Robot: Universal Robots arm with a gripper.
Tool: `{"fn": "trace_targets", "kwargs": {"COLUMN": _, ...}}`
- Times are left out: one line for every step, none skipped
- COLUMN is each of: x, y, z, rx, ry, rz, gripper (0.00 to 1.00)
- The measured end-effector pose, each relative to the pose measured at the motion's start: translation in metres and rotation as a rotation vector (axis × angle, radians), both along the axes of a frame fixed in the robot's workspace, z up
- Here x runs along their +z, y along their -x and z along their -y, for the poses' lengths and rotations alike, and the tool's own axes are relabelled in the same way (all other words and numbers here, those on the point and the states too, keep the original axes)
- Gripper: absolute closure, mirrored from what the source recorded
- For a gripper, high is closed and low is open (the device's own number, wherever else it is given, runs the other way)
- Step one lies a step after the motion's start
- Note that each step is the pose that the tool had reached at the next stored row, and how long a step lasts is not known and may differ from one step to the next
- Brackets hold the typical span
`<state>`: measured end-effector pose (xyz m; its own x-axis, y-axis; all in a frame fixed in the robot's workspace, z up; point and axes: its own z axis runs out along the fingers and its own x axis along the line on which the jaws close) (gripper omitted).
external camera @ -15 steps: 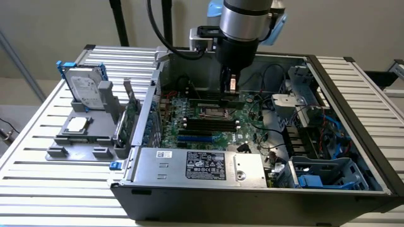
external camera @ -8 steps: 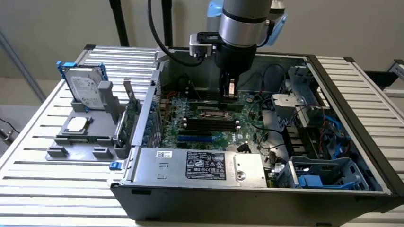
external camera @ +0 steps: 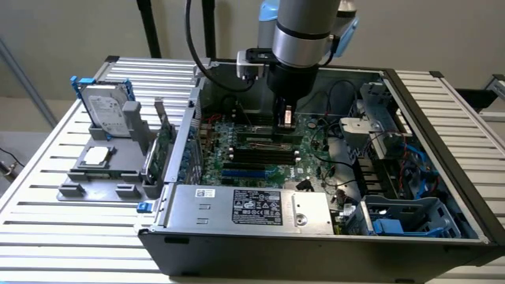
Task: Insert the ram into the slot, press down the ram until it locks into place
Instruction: 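Insert the ram into the slot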
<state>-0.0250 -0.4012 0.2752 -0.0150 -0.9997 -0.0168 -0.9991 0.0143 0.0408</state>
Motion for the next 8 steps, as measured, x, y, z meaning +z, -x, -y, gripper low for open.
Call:
{"fn": "trace_targets", "kwargs": {"x": -0.0018, "y": 0.000, "z": -0.0001, "rx": 0.000, "ry": -0.0001, "rz": 0.0000, "gripper": 0.87}}
{"fn": "trace_targets", "kwargs": {"x": -0.0036, "y": 0.000, "z": -0.0002, "rx": 0.000, "ry": 0.0000, "rz": 0.0000, "gripper": 0.87}}
{"fn": "trace_targets", "kwargs": {"x": -0.0055, "y": 0.000, "z": -0.0003, "rx": 0.000, "ry": -0.0001, "rz": 0.0000, "gripper": 0.87}}
{"fn": "trace_targets", "kwargs": {"x": -0.0072, "y": 0.000, "z": -0.0004, "rx": 0.000, "ry": 0.0000, "rz": 0.0000, "gripper": 0.87}}
{"fn": "trace_targets", "kwargs": {"x": -0.0091, "y": 0.000, "z": -0.0005, "rx": 0.000, "ry": -0.0001, "rz": 0.0000, "gripper": 0.87}}
{"fn": "trace_targets", "kwargs": {"x": -0.0109, "y": 0.000, "z": -0.0005, "rx": 0.000, "ry": -0.0001, "rz": 0.0000, "gripper": 0.87}}
{"fn": "trace_targets", "kwargs": {"x": -0.0128, "y": 0.000, "z": -0.0006, "rx": 0.000, "ry": -0.0001, "rz": 0.0000, "gripper": 0.87}}
{"fn": "trace_targets", "kwargs": {"x": -0.0146, "y": 0.000, "z": -0.0006, "rx": 0.000, "ry": 0.0000, "rz": 0.0000, "gripper": 0.87}}
